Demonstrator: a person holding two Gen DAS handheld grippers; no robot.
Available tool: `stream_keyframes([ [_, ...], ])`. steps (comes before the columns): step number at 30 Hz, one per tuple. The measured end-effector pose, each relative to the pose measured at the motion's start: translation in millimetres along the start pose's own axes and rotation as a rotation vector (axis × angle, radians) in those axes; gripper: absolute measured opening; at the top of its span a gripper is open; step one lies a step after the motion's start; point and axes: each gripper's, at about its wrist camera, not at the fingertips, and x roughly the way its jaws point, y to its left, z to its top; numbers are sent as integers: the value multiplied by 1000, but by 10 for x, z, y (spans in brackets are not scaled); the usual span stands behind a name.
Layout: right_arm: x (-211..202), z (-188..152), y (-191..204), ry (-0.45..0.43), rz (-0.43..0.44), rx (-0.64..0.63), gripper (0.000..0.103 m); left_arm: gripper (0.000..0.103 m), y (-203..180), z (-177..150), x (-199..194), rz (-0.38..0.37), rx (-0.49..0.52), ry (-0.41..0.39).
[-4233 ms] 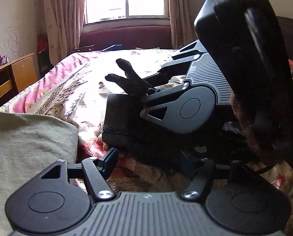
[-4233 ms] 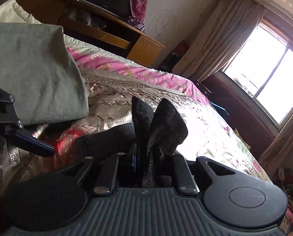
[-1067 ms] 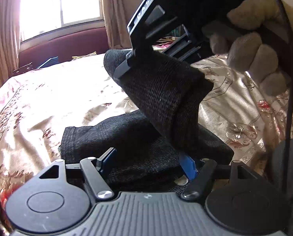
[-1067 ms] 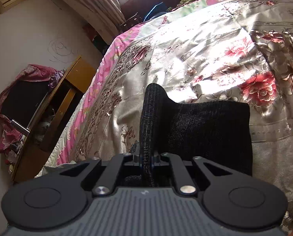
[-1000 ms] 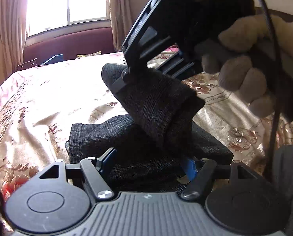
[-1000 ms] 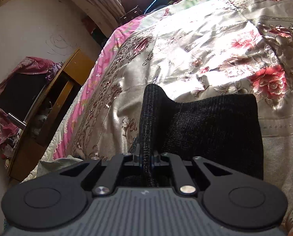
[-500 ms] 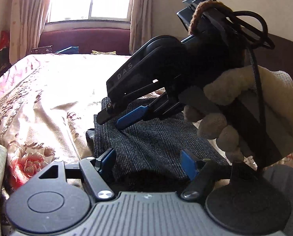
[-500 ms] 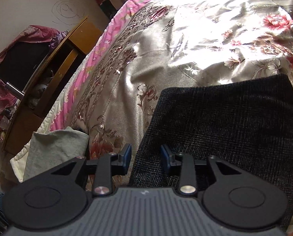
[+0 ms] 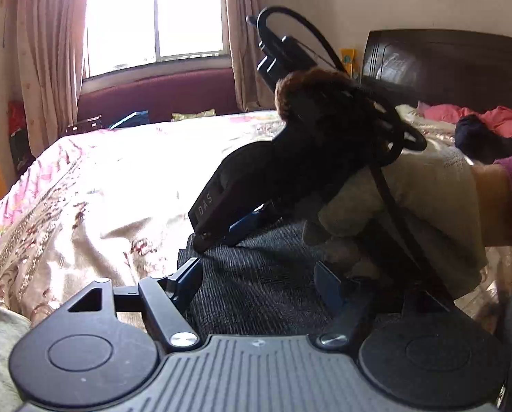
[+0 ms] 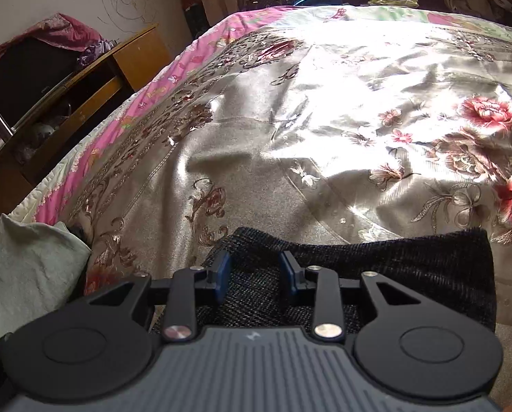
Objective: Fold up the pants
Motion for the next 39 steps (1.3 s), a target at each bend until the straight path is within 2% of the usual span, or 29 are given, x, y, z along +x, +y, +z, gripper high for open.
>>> stream_keyframes([
  [2,107,-6,-24,29,9,-19,34,84,88,-80,145,-29,-44,80],
  [4,165,-5,-65,37,32,-17,34,84,146,-94,250,-20,-76,140],
  [7,150,-17,-96,36,45,-11,32,84,141,-49,302,-14,-84,172],
  [11,-161,-70,-102,-21,89,-8,34,85,18,-65,226,-20,-59,205],
  [15,-416,-279,-11,-34,53,-122,34,85,7,-40,43,-36,-122,145],
  [17,-416,-366,-29,-21,58,-115,34,85,13,-12,36,-19,-156,129],
  [18,-415,-393,-38,-26,56,-112,33,85,12,-9,79,-2,-152,144],
  [20,-423,-409,-45,-35,54,-111,32,85,15,-33,254,32,-154,233],
  [23,-487,-402,-30,-37,42,-105,32,85,-74,-46,274,59,-128,264],
  [28,-701,-514,-3,-75,-30,-184,32,86,-163,-41,310,86,-86,280],
  [39,-925,-669,-148,-105,-114,-181,32,86,-173,147,108,129,-82,181],
])
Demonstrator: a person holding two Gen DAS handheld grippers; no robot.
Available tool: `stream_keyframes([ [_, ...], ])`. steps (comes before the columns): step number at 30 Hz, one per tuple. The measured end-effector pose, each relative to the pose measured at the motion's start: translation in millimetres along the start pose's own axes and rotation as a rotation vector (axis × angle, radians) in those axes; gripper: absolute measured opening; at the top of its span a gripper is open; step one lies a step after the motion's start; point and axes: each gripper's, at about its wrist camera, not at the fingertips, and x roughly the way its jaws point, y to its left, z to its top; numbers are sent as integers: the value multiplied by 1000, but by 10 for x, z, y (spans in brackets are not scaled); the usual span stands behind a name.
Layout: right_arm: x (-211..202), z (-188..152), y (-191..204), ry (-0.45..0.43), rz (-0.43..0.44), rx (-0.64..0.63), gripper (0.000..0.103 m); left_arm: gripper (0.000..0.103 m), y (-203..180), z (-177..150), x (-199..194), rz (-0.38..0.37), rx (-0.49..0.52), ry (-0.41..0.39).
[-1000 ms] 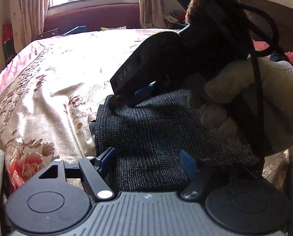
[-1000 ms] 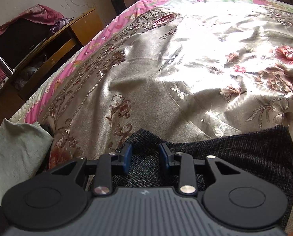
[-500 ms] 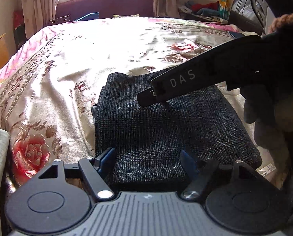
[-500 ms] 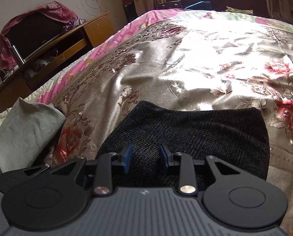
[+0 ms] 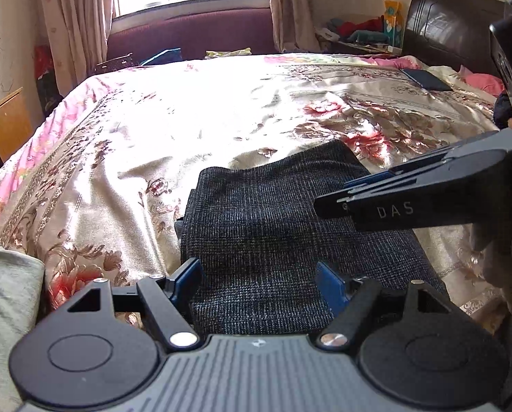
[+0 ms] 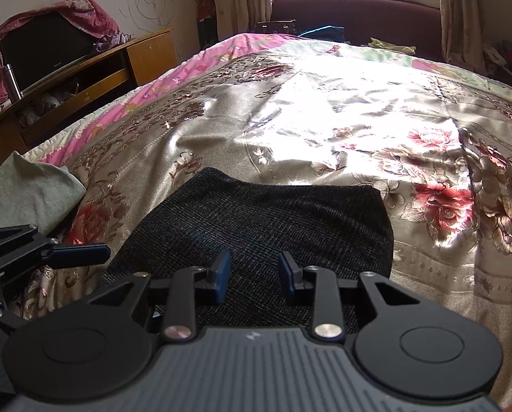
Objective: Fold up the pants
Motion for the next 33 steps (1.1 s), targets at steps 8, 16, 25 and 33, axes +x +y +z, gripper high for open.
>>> stream_keyframes([
  [8,-75,-209,-299,-1,-74,70,32,88,135,-55,428,19,-1,132],
  [16,-146,-494,-852,-13,-68,286,38,89,406,7,226,-15,-118,12],
  [25,194,-527,-1169,41,171,494,48,91,632,-131,582,-171,-283,102],
  [33,270,-514,-1159,34,224,502,36,98,504,-100,750,-173,-248,130],
])
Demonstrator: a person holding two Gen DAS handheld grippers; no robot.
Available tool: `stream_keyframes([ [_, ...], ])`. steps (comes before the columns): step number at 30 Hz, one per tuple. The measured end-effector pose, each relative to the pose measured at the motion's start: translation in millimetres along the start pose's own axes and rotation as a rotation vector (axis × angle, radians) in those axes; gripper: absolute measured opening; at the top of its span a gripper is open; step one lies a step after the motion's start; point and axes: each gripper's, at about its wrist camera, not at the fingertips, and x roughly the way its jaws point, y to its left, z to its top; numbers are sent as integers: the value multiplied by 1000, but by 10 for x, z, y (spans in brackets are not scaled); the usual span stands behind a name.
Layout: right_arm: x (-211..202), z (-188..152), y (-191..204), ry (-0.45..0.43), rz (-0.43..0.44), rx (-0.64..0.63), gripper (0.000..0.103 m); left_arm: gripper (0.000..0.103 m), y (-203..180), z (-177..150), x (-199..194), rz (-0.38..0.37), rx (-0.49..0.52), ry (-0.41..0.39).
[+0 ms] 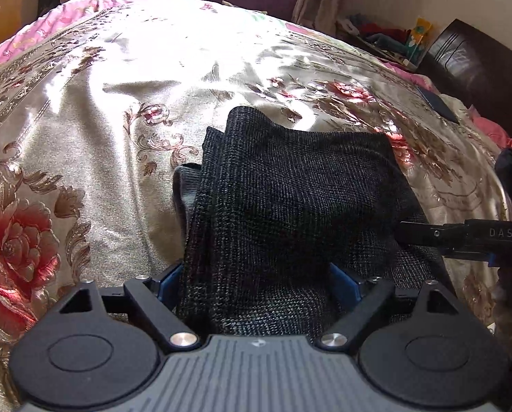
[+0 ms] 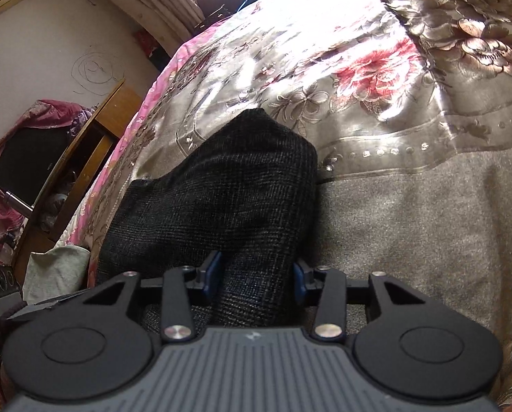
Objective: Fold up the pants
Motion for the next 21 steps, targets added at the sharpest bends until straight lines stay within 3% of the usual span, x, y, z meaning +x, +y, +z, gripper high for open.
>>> stream_keyframes([
  [3,-104,30,-74,13,23,34,28,97,-126,-29,-35,16,24,-8],
  [8,-413,7,-187,11,-28,14,26,95,-502,-92,-22,-31,60,22],
  [21,-1901,345,-1488,-136,-409,63,26,95,-2692,105,847,-351,339,94],
])
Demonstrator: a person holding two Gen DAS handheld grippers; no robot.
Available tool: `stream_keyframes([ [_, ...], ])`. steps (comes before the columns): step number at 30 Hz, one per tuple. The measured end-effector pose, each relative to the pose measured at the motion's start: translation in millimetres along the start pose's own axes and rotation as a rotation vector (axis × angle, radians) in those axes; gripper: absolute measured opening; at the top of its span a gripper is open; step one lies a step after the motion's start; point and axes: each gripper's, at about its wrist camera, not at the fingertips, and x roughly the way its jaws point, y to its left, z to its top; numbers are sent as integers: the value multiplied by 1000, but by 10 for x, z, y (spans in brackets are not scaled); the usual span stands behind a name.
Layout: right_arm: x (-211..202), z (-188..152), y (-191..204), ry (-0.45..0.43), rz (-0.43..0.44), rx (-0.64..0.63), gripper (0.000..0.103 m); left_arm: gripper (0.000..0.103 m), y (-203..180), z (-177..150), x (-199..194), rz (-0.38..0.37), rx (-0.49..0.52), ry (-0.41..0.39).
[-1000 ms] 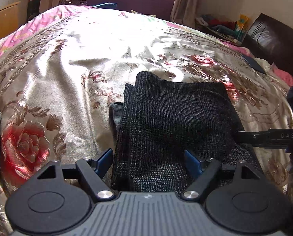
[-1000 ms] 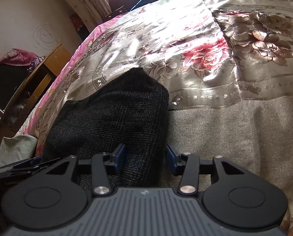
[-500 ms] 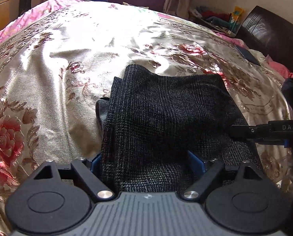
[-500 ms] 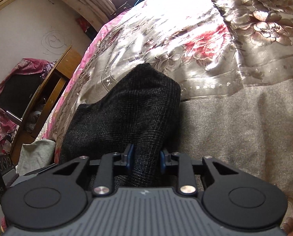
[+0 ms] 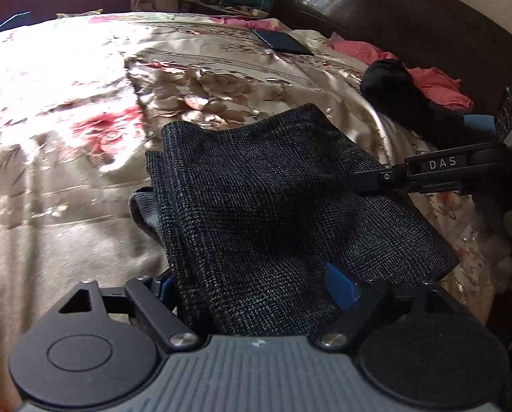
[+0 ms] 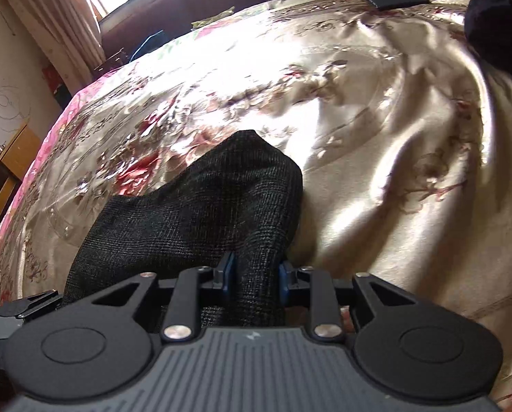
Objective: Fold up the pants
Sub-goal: 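Release the folded trousers and open both tools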
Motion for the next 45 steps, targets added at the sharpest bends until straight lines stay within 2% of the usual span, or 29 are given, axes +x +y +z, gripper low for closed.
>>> stream_keyframes([
  [3,-98,110,-436,-28,-75,43,26,95,-394,197,320,-39,73,9],
  [6,-155,221,-845,-52,-144,82,26,95,-670,356,575,-78,91,25],
  [11,-224,368,-1241,-87,-218,91,26,95,-1104,494,964,-120,122,49],
  [15,-217,444,-1438,-115,-277,80,29,96,-1330,532,1116,-108,159,43],
  [22,-299,327,-1378,-177,-347,66,31,96,-1343,551,1110,-82,153,55],
  [27,-614,65,-1079,-283,-453,6,32,96,-1362,535,1003,-30,146,38],
  [30,-789,-145,-929,-320,-409,1,32,96,-1399,517,898,-1,173,21],
  [32,-753,-247,-881,-271,-372,5,32,96,-1415,512,833,10,179,18],
  [33,-673,-309,-876,-215,-358,20,32,96,-1427,509,796,18,182,16],
  [35,-570,-399,-882,-164,-365,31,32,96,-1446,494,725,32,190,13],
  [38,-660,-432,-827,-189,-375,63,32,96,-1472,459,609,56,204,5],
  [45,-1061,-588,-594,-248,-351,62,32,96,-1567,354,329,48,161,-38],
])
